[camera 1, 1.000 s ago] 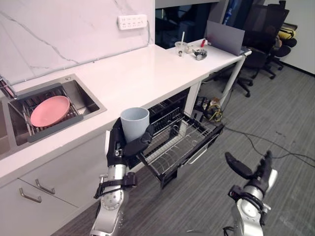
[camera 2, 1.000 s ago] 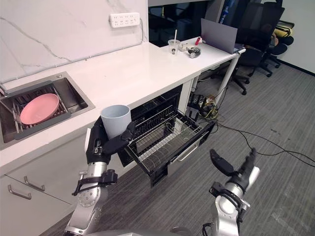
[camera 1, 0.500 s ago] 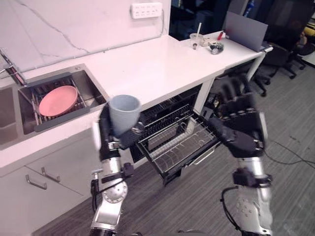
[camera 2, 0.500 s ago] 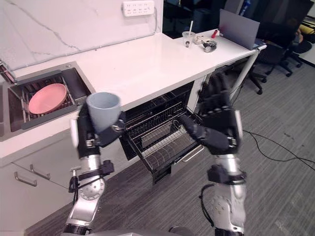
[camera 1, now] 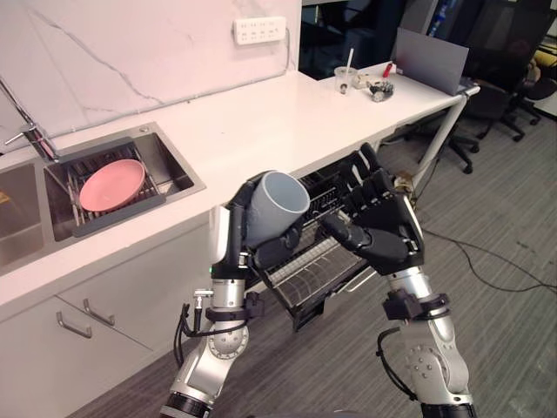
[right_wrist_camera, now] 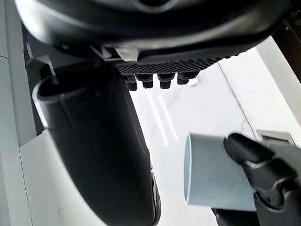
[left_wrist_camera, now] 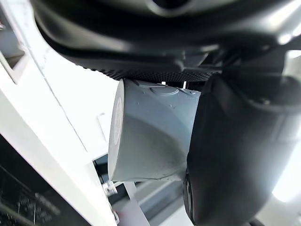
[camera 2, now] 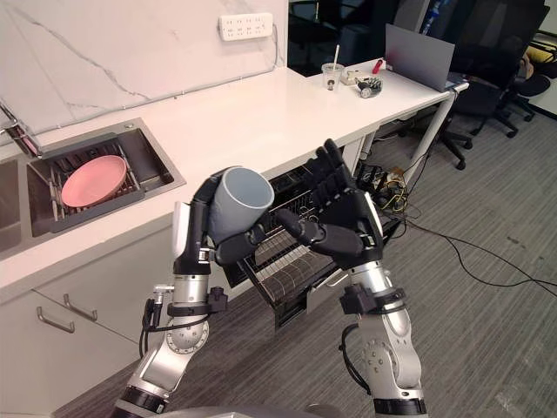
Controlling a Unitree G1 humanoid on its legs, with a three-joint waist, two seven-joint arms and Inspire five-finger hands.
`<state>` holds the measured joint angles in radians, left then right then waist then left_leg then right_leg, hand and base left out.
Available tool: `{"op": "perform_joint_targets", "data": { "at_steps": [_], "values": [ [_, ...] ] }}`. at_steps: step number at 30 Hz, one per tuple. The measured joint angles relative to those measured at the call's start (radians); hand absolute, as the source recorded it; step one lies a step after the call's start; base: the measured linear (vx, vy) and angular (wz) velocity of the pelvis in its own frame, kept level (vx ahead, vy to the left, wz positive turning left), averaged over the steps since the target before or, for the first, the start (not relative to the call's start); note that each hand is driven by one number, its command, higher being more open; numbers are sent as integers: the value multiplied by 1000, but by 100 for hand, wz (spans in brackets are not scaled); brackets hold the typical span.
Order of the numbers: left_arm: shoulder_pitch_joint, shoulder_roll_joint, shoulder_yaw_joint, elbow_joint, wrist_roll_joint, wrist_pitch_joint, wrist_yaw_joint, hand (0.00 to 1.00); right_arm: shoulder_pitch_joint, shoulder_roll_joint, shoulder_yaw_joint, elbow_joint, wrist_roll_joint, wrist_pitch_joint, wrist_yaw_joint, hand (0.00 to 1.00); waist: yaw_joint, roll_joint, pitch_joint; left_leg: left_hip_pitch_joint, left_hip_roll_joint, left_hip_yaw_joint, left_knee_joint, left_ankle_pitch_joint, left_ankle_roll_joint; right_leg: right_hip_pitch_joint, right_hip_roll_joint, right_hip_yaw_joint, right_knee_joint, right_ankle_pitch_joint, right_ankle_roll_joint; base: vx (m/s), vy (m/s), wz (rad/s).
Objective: Walk over to the sink, pick up the cup, carry it to the dishwasher, place the cup inside the dishwasher, then close the dishwasher door
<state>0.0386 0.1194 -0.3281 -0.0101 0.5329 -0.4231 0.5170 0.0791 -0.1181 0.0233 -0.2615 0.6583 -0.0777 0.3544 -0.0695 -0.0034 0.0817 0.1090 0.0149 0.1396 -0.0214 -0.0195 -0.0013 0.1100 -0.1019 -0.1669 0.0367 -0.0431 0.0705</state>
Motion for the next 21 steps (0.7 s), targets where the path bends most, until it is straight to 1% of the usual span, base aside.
{"op": "perform_joint_targets", "data": {
  "at_steps": [3, 6, 10, 12, 17, 20, 21],
  "values": [
    [0, 5, -44, 5, 1, 0, -6, 0, 0, -4, 25, 0, -24, 11, -14, 100, -1, 3, -7, 1, -3, -5, -43, 22, -3, -7, 2, -2, -10, 8, -3, -114, -24, 5],
    [-1, 7, -73, 5, 22, -1, -10, 0, -1, -17, 38, 0, -24, 36, -17, 100, -1, 7, -24, 5, -3, -7, -70, 46, -4, -15, 4, -5, -11, 13, -4, -73, -32, 3],
    [-14, 10, -78, 5, 77, -4, -8, 0, -32, -31, 70, 0, -38, 62, -33, 100, -3, 9, -26, 5, -1, -7, -70, 59, 0, -18, 7, -5, -11, 17, -7, -18, -11, 0],
    [-21, 14, -80, 5, 77, 0, 2, 0, -39, -32, 71, 0, -65, 66, -42, 100, -3, 8, -27, 4, -1, -9, -69, 60, 0, -18, 7, -6, -12, 17, -7, 0, 0, 0],
    [-23, 20, -86, 5, 99, 11, 17, 0, -40, -45, 76, 0, -110, 98, -53, 100, -3, 8, -56, -4, -3, -12, -65, 62, 1, -20, 7, -8, -23, 23, -6, 0, 0, 0],
    [-23, 20, -86, 5, 114, 11, 34, 0, -40, -60, 93, 0, -110, 123, -62, 100, -3, 8, -57, -4, -3, -13, -66, 64, 1, -20, 7, -8, -23, 26, -7, -26, -11, 0],
    [-23, 20, -87, 5, 115, 11, 37, 0, -41, -62, 97, 0, -111, 131, -66, 0, -3, 8, -57, -4, -3, -13, -66, 64, 2, -20, 7, -8, -23, 26, -7, -51, -17, 0]
  ]
}}
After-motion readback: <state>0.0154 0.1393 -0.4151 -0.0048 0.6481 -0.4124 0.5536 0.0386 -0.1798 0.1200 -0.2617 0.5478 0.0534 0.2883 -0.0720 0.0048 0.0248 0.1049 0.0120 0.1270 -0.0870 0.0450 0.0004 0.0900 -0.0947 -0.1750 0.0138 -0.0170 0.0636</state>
